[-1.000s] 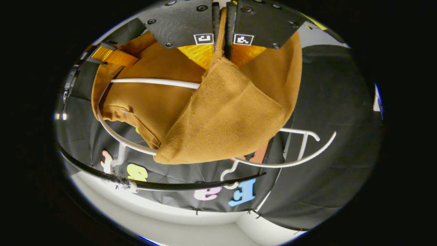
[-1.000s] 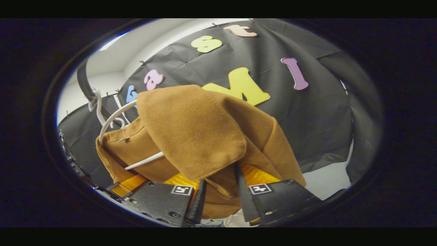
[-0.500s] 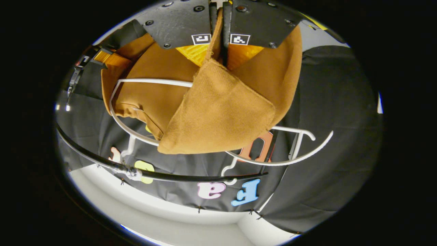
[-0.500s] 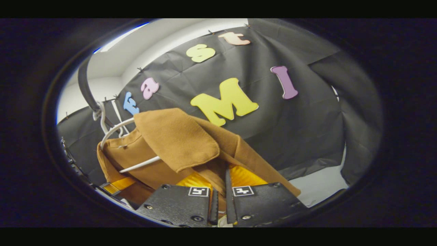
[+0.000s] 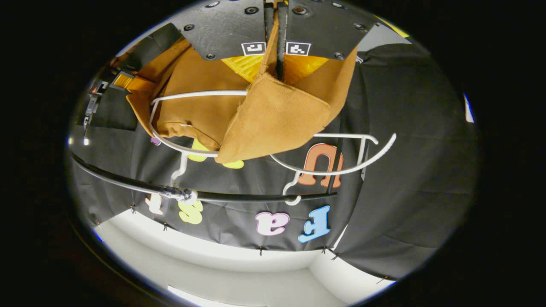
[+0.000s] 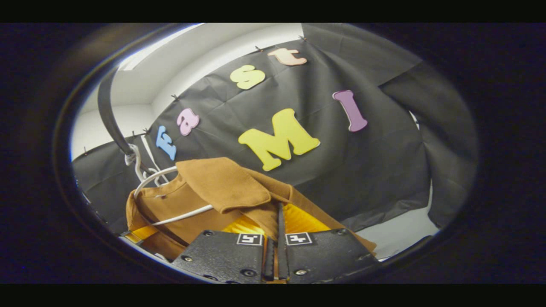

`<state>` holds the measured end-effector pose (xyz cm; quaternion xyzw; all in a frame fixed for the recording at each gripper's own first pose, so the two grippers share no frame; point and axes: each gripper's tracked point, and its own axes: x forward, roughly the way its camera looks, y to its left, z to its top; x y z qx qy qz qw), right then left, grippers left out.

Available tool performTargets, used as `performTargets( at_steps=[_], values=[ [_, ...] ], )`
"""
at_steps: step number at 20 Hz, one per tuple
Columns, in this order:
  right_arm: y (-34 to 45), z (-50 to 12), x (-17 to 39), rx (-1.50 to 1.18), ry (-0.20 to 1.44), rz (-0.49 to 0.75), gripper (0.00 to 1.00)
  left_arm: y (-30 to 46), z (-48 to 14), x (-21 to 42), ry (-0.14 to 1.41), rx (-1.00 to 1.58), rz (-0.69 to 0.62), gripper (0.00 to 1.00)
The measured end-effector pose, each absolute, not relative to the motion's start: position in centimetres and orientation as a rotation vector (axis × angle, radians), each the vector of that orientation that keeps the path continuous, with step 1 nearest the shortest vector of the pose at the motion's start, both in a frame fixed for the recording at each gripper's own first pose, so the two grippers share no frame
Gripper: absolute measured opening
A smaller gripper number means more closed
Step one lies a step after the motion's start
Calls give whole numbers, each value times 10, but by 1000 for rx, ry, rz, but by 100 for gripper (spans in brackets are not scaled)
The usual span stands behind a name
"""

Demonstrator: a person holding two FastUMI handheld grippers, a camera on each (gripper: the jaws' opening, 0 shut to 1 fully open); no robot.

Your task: Grasp the clothes on the hanger with both hands and then place them into the laundry hamper below.

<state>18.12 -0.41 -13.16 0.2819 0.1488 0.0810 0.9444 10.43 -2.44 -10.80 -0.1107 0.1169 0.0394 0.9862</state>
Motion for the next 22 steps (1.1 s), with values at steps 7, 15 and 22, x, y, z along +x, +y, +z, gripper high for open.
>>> performTargets(
  at_steps=[7, 15, 22],
  values=[
    [-26, -110, 193, 672, 251, 132, 6, 1, -77, 101, 205, -251, 77, 9],
    [-35, -91, 223, 764, 236, 158, 7, 17, -54, 104, 183, -286, 73, 9],
    [-32, -86, 244, 814, 259, 217, 7, 49, -37, 115, 187, -262, 74, 10]
  ],
)
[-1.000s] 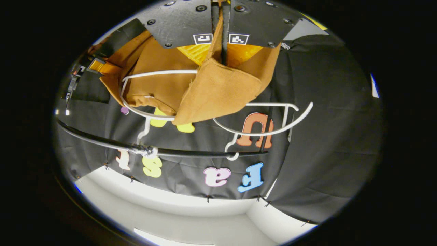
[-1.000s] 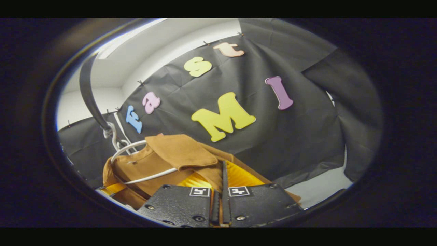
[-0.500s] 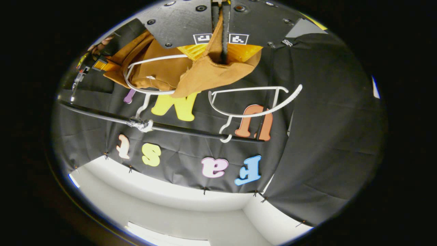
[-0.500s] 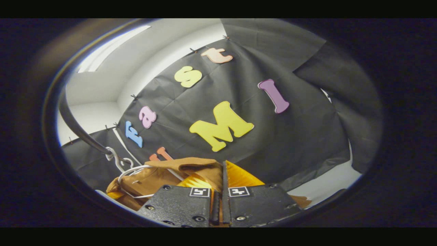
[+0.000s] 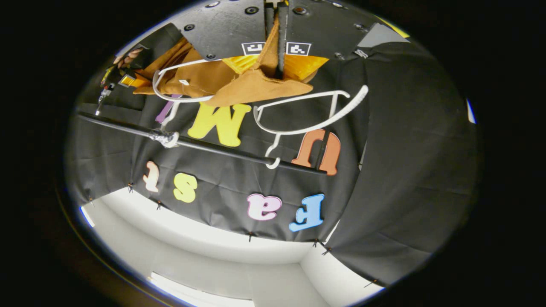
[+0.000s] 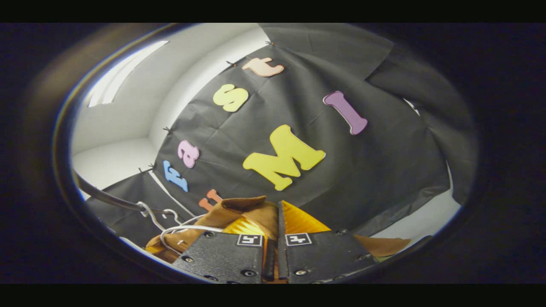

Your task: Grasp the clothes on the hanger with both hands and then place them into the laundry hamper below.

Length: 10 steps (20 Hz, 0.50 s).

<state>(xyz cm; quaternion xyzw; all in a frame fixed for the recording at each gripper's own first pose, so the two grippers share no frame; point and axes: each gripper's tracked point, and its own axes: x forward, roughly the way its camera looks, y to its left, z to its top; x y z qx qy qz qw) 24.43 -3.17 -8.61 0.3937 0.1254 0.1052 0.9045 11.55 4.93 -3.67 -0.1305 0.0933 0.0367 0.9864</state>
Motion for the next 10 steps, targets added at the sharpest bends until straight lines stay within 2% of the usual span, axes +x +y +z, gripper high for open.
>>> performTargets(
  at_steps=[10],
  values=[
    [-16, -93, 270, 817, 318, 315, 5, 65, -17, 128, 163, -152, 36, 9]
  ],
)
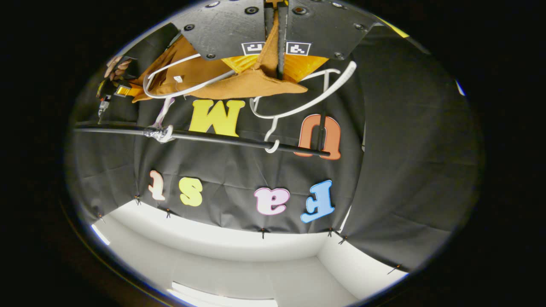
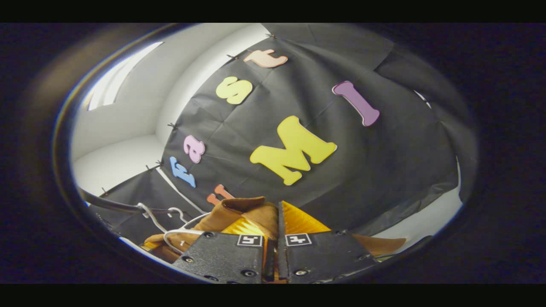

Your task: Grasp the clothes on the hanger with both hands and then place them into the laundry hamper below.

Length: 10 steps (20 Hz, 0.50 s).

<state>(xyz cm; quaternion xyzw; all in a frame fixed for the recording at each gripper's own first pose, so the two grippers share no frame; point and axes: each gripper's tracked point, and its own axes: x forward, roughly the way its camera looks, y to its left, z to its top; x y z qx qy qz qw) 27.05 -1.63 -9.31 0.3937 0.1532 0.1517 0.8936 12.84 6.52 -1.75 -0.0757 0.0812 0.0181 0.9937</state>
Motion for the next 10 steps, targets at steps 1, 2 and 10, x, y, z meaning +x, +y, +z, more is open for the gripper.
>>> performTargets(
  at_steps=[1, 2, 10],
  values=[
    [-14, -94, 273, 813, 323, 329, 6, 71, -20, 131, 168, -159, 33, 9],
    [-14, -93, 276, 819, 327, 338, 6, 74, -21, 135, 172, -177, 17, 9],
    [3, -102, 299, 861, 409, 487, 7, 82, -59, 139, 263, -330, -92, 9]
  ],
)
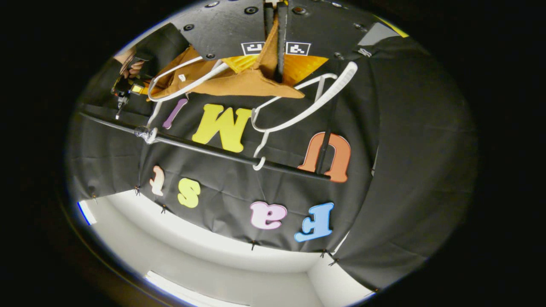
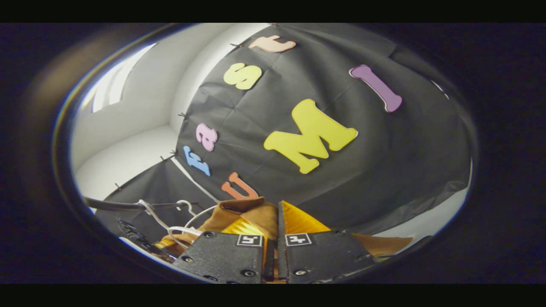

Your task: Grasp the clothes on the hanger with both hands and then place them into the laundry hamper below.

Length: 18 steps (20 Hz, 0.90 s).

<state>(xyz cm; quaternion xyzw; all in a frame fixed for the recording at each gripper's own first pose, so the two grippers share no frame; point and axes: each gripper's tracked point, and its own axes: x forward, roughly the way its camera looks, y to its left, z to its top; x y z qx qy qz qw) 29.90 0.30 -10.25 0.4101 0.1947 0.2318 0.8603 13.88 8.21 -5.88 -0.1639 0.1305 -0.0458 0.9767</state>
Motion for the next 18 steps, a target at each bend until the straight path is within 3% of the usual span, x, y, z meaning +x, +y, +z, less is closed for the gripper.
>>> performTargets(
  at_steps=[3, 10, 18],
  values=[
    [7, -121, 307, 924, 462, 499, 6, 75, -66, 139, 254, -439, -174, 8],
    [12, -146, 309, 1055, 520, 534, 6, 85, -103, 135, 279, -580, -225, 9],
    [1, -183, 286, 1044, 579, 480, 5, 53, -135, 152, 358, -611, -234, 10]
  ],
)
